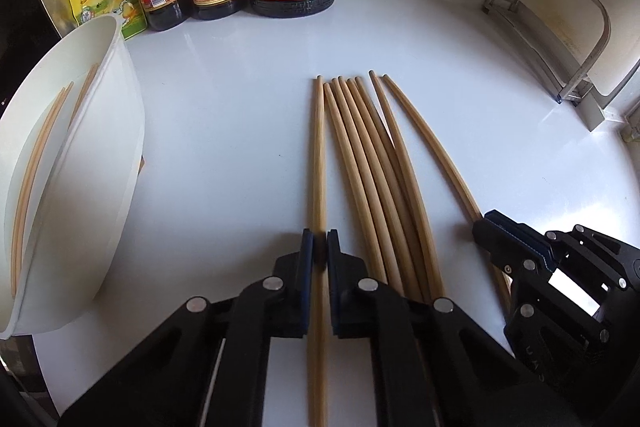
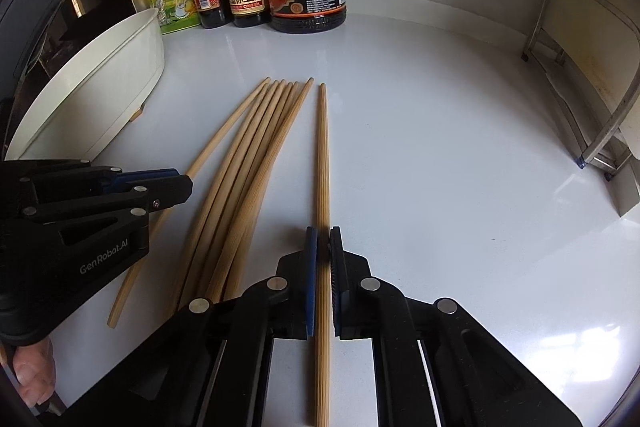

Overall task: Organize utensils
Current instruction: 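Carry both held chopsticks into the white basin and open both tools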

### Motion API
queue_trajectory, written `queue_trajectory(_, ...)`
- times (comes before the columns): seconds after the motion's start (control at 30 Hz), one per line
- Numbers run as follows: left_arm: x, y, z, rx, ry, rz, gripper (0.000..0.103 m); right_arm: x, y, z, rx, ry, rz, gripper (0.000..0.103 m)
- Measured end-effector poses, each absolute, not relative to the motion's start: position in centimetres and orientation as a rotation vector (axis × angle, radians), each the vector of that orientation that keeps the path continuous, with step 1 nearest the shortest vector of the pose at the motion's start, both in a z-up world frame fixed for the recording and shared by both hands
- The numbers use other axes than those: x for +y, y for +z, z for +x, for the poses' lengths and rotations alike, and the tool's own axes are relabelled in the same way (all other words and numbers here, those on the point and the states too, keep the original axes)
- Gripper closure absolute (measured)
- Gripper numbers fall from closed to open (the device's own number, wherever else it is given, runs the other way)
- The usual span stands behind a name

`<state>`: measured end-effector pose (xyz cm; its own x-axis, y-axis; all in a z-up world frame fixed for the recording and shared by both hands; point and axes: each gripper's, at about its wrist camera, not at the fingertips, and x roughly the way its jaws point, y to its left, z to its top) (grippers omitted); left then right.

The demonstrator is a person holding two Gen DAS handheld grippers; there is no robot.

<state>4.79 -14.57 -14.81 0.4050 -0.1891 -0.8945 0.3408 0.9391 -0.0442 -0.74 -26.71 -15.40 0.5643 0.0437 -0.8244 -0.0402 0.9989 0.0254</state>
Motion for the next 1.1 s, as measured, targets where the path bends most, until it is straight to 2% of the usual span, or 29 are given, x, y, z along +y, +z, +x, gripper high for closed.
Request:
queue_trajectory(0.6,-12.0,-10.0,4.0,1.09,-0.399,0.169,0.095,-27.4,-10.4,-3.2,0.921,-0.036,0.182,0.097)
queue_trajectory(1.1,-5.2,-2.1,4.8,0.955,-0.452,0.164,0.095,-21.9,-3.7,-2.1,0.812,-0.026,0.218,0.097)
